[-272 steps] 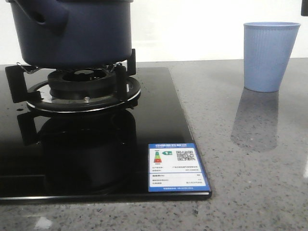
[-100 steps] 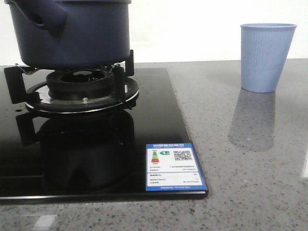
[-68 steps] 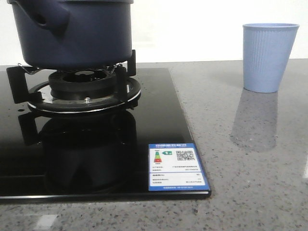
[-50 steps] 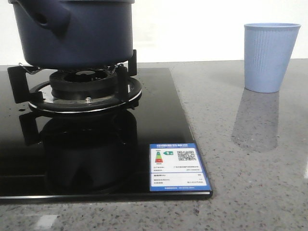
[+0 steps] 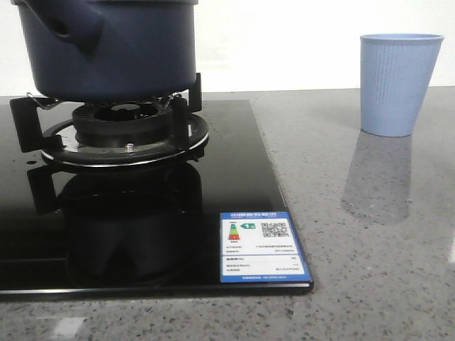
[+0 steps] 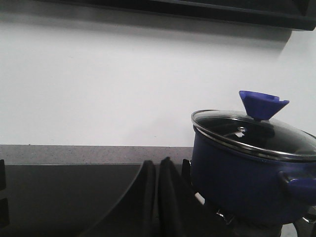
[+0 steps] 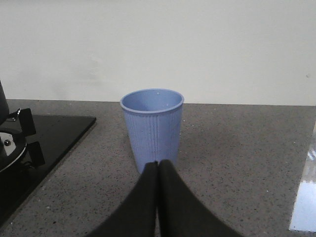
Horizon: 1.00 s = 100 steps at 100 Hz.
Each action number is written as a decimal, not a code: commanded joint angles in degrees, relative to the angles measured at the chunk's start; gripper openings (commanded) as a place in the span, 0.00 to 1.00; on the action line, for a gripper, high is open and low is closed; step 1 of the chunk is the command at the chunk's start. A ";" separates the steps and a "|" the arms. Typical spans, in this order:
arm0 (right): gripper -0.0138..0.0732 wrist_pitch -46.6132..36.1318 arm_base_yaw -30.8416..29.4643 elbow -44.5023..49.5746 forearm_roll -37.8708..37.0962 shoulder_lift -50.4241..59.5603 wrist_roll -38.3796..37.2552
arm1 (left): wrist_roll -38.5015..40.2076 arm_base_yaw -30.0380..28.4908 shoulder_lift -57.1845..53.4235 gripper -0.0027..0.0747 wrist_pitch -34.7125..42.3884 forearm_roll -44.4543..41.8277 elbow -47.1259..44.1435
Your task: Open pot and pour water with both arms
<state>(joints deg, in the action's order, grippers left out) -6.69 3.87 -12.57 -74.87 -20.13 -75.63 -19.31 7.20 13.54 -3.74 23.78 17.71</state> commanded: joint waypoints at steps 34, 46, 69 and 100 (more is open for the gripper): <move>0.08 -1.11 -0.35 -1.49 0.04 -0.27 0.12 | 4.36 -0.14 -0.33 0.01 4.17 -14.42 -1.48; 0.08 -1.11 -0.35 -1.49 0.04 -0.27 0.12 | 9.46 -0.14 -4.06 0.01 4.17 -18.27 -7.99; 0.08 -1.11 -0.35 -1.49 0.04 -0.27 0.12 | 15.74 -3.40 -15.62 0.01 4.27 -19.17 -19.22; 0.08 -1.11 -0.35 -1.40 0.04 -0.37 0.12 | 17.11 -6.63 -15.36 0.01 -0.14 -18.79 -19.69</move>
<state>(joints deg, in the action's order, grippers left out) -6.89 3.87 -12.57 -74.87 -20.13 -75.63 -3.02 0.80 -0.22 -6.73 4.73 -0.04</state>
